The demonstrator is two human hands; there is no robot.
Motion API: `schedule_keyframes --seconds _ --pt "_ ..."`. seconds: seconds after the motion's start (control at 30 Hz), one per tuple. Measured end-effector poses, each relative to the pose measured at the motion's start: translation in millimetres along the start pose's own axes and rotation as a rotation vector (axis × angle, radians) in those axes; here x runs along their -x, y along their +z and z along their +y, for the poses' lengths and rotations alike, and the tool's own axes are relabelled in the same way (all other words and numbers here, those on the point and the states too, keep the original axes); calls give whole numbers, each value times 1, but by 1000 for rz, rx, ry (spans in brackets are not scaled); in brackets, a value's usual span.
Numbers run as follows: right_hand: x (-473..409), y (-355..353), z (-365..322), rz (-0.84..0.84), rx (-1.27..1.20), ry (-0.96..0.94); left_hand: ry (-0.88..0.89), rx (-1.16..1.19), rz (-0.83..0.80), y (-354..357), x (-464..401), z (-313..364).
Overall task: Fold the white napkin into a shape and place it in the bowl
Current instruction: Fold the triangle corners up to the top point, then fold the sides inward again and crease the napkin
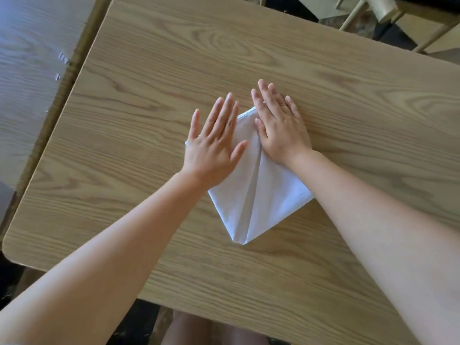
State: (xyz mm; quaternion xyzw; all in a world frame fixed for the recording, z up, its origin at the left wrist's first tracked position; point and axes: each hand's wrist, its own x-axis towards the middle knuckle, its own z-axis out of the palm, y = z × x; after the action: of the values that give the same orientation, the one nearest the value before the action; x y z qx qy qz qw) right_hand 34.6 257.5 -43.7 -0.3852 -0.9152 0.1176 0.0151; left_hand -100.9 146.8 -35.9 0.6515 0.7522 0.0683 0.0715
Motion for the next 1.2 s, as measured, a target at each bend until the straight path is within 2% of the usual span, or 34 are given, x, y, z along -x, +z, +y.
schedule_keyframes --seconds 0.1,0.53,0.6,0.67,0.7,0.77,0.83,0.97,1.07,1.2 --pt "0 1 0 5 7 -7 17 -60 16 9 12 -18" --pt "2 -2 -1 -4 -30 -2 -16 -51 -36 -2 40 -37" --pt "8 -8 -5 93 -165 114 13 -62 -3 -11 33 -35" --pt "21 -16 -5 265 -314 327 8 -21 68 -21 20 -31" --pt "31 -19 -4 338 -327 399 -11 18 89 -27 12 -28" --pt "48 -23 -1 400 -263 429 -48 96 58 -35 -6 -20" --pt "58 -22 4 347 -231 424 -87 136 -31 -38 -21 -13" --pt "64 -32 1 71 -309 488 -166 184 -190 -39 -36 -6" --pt "64 -36 -5 18 -297 506 -191 233 -275 -37 -40 -6" --pt "65 -35 -5 2 -367 591 -180 266 -304 -42 -39 -1"
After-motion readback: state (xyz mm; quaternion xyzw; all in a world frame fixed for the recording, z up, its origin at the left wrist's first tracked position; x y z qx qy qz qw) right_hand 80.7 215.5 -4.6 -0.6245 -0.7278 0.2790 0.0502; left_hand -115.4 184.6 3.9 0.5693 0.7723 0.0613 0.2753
